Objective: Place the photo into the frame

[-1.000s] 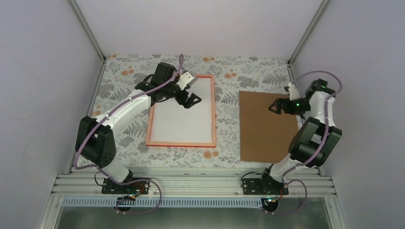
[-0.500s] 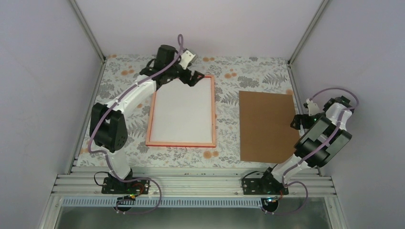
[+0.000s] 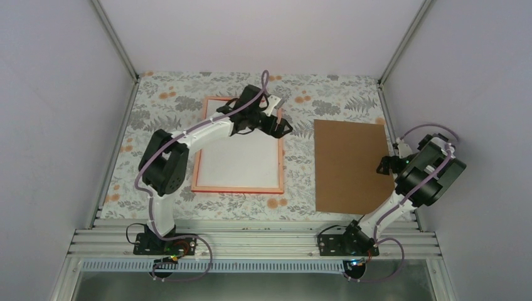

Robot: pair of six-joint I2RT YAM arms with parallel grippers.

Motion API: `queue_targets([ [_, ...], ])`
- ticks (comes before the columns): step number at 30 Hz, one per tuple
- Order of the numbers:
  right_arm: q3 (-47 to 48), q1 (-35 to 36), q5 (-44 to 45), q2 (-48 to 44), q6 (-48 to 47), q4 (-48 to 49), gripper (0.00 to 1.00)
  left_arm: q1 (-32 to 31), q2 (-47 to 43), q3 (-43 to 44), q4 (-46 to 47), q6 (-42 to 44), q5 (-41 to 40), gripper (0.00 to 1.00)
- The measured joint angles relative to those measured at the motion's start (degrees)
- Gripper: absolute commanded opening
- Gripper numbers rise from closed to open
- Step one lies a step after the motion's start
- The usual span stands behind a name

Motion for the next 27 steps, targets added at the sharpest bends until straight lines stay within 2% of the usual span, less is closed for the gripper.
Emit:
queue_targets([
  [15,-4.17,0.70,-6.40,-1.88,5.42,3.96,0.96,-6.80,14.16,3.21,-0.09,-12.39,6.03,1.00],
  [27,-6.75,1.27,-10.45,-3.23,6.80,6.23,0.94,-10.08,22.86,13.73,-2.43,-15.96,6.91,1.00],
])
